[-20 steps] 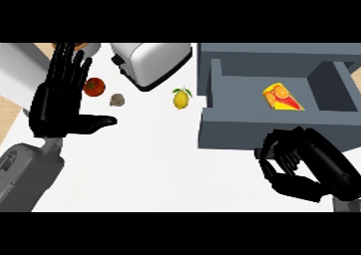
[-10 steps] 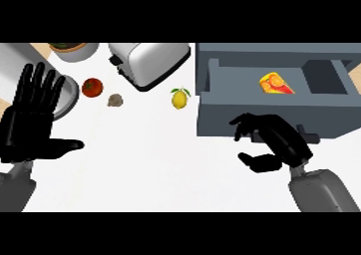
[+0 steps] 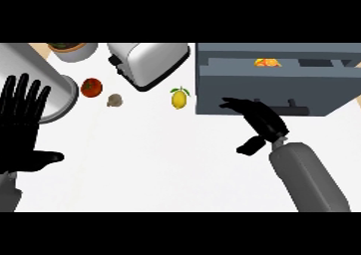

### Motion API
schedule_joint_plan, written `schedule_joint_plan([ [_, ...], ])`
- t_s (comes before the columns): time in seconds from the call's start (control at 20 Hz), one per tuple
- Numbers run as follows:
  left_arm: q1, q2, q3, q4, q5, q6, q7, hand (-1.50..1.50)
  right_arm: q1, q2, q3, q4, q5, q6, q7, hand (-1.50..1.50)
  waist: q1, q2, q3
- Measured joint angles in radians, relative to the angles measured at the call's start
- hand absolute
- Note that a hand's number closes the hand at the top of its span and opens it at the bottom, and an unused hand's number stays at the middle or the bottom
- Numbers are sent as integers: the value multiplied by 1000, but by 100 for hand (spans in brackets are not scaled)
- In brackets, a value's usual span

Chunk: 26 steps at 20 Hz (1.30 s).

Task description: Pick up the cup, place it into the drawer and close the drawer

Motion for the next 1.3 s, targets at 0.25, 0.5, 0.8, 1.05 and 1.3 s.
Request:
schedule_joint_plan([
  [0.25,41,2,44,-12,-7,-51,7,-150,-134,11,-70,240,-8,-53,-123,-150,11,-4,-1],
  [0.5,34,1,73,25,0,-108,11,-150,-262,-16,-135,441,-33,-41,-244,-150,17,-6,-3],
  [0.8,23,-18,71,42,-18,-131,4,-150,-374,-60,-179,599,-41,-14,-340,-150,35,-6,-5],
  [1.05,4,-30,56,41,-38,-132,9,-150,-426,-91,-198,680,-45,33,-394,-150,52,-2,-4],
  [1.3,-10,-48,44,47,-63,-124,1,-150,-449,-100,-202,727,-40,52,-419,-150,56,-3,-7],
])
